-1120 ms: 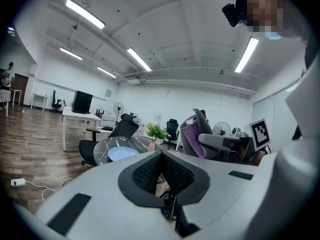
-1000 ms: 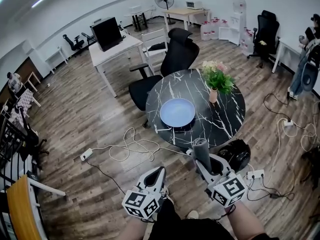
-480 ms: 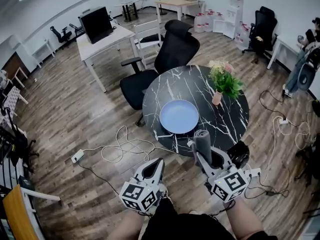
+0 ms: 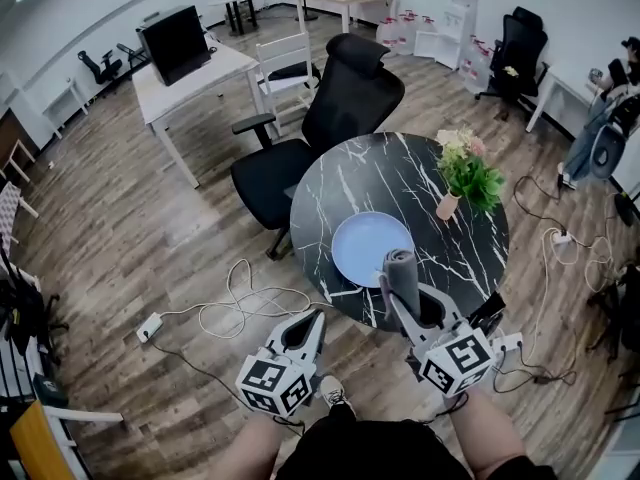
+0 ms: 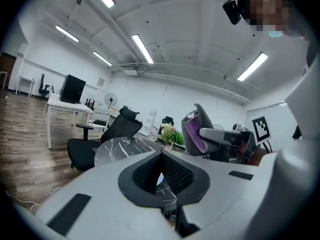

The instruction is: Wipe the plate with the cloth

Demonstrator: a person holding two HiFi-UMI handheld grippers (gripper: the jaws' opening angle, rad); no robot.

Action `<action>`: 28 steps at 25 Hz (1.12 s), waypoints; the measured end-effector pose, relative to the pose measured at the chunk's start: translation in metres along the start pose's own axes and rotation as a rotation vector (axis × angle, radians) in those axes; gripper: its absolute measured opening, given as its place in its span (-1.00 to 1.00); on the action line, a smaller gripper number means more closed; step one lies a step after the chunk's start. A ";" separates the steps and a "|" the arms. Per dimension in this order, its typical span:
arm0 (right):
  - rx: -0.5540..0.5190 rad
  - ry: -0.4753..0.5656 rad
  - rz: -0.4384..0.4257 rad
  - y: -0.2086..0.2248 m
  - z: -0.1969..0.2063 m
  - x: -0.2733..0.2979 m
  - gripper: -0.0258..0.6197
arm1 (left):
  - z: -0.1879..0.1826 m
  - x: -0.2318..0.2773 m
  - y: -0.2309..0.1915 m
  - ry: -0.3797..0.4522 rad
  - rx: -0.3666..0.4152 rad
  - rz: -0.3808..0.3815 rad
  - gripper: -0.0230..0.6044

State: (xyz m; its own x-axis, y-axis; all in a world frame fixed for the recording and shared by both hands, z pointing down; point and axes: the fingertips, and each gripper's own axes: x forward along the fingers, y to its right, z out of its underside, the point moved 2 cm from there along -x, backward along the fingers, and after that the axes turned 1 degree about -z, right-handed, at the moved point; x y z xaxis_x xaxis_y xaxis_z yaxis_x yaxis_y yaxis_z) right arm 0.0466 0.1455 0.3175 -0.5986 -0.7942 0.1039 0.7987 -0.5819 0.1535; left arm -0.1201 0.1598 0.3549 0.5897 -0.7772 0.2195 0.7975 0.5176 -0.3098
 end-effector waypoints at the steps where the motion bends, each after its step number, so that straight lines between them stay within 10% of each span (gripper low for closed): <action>1: -0.001 0.000 0.005 0.000 -0.001 0.008 -0.55 | -0.002 0.003 -0.008 -0.004 0.000 0.005 -0.87; 28: 0.049 -0.135 0.015 0.066 0.039 0.135 -0.55 | 0.036 0.116 -0.111 -0.174 -0.149 -0.021 -0.87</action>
State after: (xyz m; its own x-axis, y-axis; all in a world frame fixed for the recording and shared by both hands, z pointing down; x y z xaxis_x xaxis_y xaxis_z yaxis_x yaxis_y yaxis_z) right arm 0.0165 0.0070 0.3798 -0.5920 -0.7703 0.2369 0.8057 -0.5582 0.1981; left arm -0.1356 0.0247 0.4478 0.5962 -0.7072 0.3800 0.7901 0.4331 -0.4337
